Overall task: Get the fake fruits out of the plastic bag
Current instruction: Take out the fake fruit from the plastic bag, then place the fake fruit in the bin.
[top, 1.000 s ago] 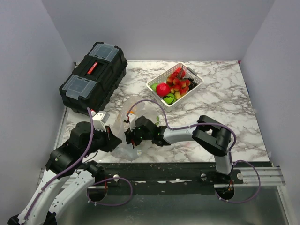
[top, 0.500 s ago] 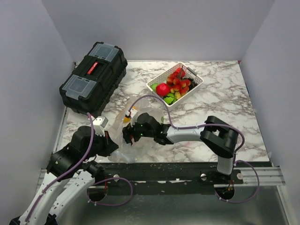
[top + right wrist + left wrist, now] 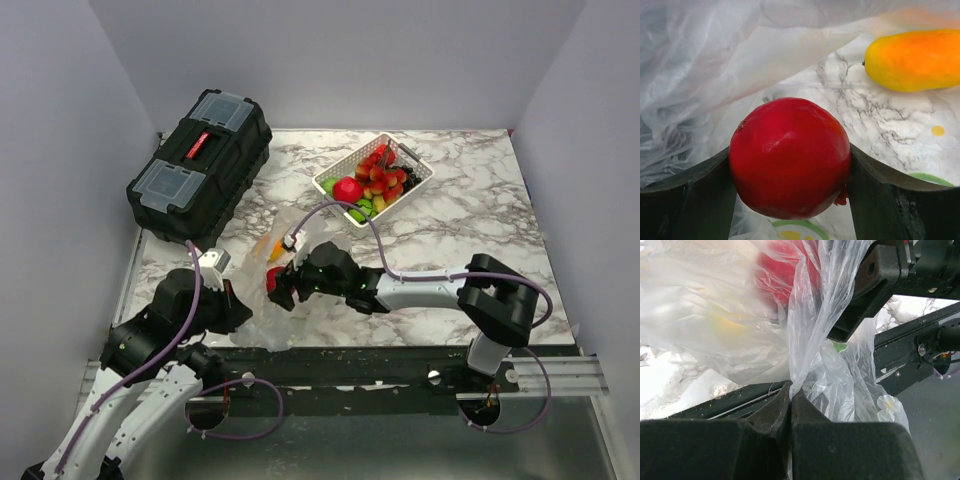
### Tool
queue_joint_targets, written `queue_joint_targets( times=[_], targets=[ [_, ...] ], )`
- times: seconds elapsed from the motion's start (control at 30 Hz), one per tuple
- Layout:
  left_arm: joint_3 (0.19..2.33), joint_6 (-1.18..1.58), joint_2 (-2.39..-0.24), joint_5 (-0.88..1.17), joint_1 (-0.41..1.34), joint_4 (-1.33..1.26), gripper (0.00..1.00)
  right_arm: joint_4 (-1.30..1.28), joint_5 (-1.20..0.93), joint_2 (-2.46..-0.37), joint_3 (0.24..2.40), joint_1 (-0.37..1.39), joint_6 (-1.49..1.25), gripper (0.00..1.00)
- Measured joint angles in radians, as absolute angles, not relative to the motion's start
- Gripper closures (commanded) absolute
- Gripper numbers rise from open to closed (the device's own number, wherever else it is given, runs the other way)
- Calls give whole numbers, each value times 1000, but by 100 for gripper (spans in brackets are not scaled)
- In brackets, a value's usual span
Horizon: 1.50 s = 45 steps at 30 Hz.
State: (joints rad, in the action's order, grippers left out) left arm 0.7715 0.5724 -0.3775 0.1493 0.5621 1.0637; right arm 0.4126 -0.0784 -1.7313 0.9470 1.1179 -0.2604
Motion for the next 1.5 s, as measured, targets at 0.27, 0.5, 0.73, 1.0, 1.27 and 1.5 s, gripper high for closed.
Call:
queue_joint_targets(
  times=[0.27, 0.5, 0.73, 1.0, 1.27, 1.5],
  targets=[
    [772, 573, -380, 150, 536, 1064, 100, 386, -80, -1692, 876, 1118, -266, 76],
    [772, 572, -400, 150, 531, 1064, 100, 365, -91, -1534, 869, 1118, -272, 77],
    [772, 567, -406, 155, 530, 1064, 100, 364, 11, -1353, 861, 1118, -221, 84],
    [772, 565, -408, 171, 520, 1061, 100, 356, 201, -1266, 879, 1118, -89, 91],
    [772, 562, -407, 181, 505, 1046, 100, 387, 213, -1202, 893, 1118, -71, 91],
    [775, 550, -403, 187, 496, 1040, 100, 479, 2, -1374, 899, 1114, -230, 91]
  ],
)
